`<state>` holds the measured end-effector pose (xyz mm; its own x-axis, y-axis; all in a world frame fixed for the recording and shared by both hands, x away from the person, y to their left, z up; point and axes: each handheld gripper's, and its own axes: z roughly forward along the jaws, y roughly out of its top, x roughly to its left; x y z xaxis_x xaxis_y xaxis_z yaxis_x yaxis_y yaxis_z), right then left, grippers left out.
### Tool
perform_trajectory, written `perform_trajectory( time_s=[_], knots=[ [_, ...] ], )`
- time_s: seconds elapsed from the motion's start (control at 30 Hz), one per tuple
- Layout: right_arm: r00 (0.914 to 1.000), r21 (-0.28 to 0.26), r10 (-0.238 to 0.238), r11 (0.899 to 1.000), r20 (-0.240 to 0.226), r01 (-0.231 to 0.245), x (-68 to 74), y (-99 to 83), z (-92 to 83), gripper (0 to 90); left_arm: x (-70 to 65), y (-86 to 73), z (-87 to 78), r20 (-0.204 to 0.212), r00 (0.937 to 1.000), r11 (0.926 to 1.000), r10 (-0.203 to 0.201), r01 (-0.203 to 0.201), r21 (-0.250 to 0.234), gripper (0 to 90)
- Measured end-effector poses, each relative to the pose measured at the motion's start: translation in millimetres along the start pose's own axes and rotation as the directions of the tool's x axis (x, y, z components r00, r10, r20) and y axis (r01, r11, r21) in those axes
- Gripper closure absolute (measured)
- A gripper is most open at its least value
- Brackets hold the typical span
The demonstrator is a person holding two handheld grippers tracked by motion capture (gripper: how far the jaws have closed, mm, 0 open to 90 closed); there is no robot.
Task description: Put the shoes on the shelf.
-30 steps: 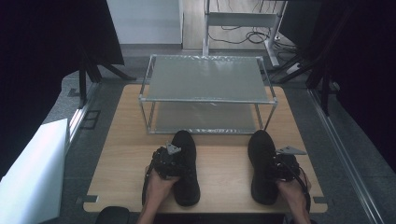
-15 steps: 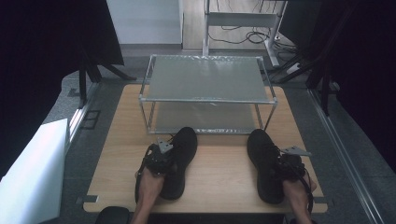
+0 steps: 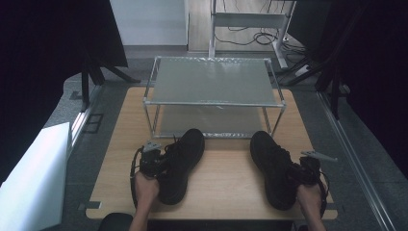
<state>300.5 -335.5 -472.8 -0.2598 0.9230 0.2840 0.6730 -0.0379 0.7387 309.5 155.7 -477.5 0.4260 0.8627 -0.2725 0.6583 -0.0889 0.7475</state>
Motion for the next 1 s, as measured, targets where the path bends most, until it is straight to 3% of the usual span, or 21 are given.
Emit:
perform_trajectory(
  time_s=[0.1, 0.13, 0.4, 0.47, 0.5, 0.53, 0.57, 0.6, 0.67, 0.77, 1.0],
  knots=[
    [0.9992, -0.005, 0.019, 1.0, -0.035, -0.02, 0.8, 1.3, -0.7, 75.2, -2.0, 2.4, -2.7, 0.027, 0.9996, 0.9998, -0.01, 0.01, -0.015, 80.4],
    [0.9966, -0.01, 0.04, 0.999, -0.072, -0.041, 3.0, 2.8, -1.1, 75.2, -5.1, 5.0, -4.0, 0.043, 0.999, 0.9997, -0.009, 0.01, -0.023, 80.4],
    [0.9874, -0.034, 0.059, 0.997, -0.147, -0.065, 15.5, 9.0, -1.6, 75.1, -17.8, 14.3, -9.8, 0.074, 0.9972, 0.9977, -0.011, 0.016, -0.067, 80.3],
    [0.9794, -0.046, 0.08, 0.995, -0.185, -0.09, 21.0, 11.6, -0.9, 75.1, -19.6, 15.8, -11.7, 0.082, 0.9965, 0.9962, -0.019, 0.025, -0.083, 80.3],
    [0.9794, -0.046, 0.08, 0.995, -0.185, -0.09, 21.0, 11.6, -0.9, 75.1, -20.7, 16.3, -12.8, 0.084, 0.9961, 0.995, -0.028, 0.036, -0.093, 80.3],
    [0.9732, -0.051, 0.095, 0.993, -0.21, -0.108, 24.9, 13.6, 0.1, 75.1, -22.4, 16.8, -15.1, 0.084, 0.9955, 0.9916, -0.044, 0.054, -0.118, 80.2],
    [0.9732, -0.051, 0.095, 0.993, -0.21, -0.108, 24.9, 13.6, 0.1, 75.1, -22.4, 16.8, -15.1, 0.084, 0.9955, 0.9916, -0.044, 0.054, -0.118, 80.2],
    [0.9651, -0.058, 0.112, 0.99, -0.237, -0.129, 30.4, 15.9, 1.8, 75.0, -23.4, 16.9, -16.4, 0.087, 0.9947, 0.989, -0.055, 0.066, -0.132, 80.2],
    [0.9623, -0.059, 0.117, 0.989, -0.246, -0.135, 32.4, 16.7, 2.3, 75.0, -24.5, 16.6, -18.3, 0.096, 0.993, 0.9853, -0.068, 0.082, -0.15, 80.2],
    [0.9508, -0.063, 0.131, 0.986, -0.281, -0.154, 41.0, 19.8, 3.9, 75.1, -27.2, 15.9, -21.8, 0.118, 0.9892, 0.9781, -0.086, 0.107, -0.179, 80.2],
    [0.9253, -0.088, 0.161, 0.975, -0.344, -0.202, 59.7, 28.9, 1.8, 75.1, -37.3, 19.6, -27.9, 0.147, 0.9852, 0.9668, -0.088, 0.12, -0.225, 80.2]
  ],
)
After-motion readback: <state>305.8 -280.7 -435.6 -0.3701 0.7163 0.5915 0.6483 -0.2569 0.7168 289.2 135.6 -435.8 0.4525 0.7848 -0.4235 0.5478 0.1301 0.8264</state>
